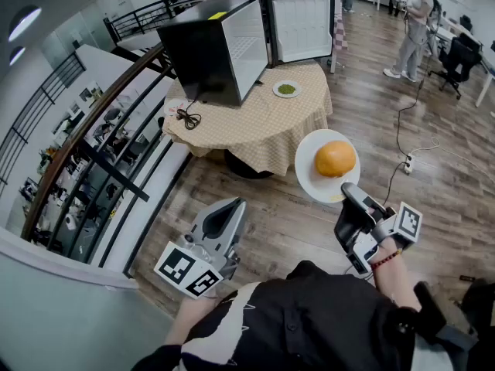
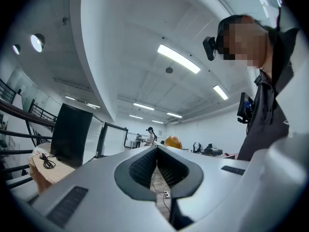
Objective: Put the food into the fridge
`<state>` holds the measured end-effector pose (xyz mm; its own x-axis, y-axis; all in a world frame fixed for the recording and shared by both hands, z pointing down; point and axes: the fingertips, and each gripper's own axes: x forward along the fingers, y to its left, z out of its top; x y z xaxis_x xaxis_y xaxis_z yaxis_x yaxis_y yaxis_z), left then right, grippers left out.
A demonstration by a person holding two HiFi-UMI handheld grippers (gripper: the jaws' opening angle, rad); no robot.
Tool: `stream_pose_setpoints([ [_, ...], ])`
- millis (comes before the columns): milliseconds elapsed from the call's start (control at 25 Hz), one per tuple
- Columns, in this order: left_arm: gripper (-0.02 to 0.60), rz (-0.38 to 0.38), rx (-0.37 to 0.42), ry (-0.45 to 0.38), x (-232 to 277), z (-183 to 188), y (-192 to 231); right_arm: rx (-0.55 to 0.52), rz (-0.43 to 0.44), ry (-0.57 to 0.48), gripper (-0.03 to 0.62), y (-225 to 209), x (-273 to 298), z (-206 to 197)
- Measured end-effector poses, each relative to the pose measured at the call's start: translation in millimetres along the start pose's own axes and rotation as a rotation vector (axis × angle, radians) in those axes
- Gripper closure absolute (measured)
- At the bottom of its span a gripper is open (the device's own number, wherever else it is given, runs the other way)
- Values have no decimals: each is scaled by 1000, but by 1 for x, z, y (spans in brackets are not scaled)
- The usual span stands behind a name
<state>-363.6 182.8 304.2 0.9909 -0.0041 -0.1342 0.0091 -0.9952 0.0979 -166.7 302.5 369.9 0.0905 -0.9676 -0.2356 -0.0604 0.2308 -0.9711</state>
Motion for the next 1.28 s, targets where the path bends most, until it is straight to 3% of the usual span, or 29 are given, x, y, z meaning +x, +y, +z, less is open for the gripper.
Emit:
stream_pose_setpoints([
  [520,568,4,20,13,-18,2,-1,-22,-5,14,571,7,-4,-23],
  [1000,568,-2,-59,85,-29,-21,40,-48,-81,-60,571,-17,9,-45],
  [1280,568,-32,-42,68,-32,-20,58,-47,-86,-105,571,-26,12,-52],
])
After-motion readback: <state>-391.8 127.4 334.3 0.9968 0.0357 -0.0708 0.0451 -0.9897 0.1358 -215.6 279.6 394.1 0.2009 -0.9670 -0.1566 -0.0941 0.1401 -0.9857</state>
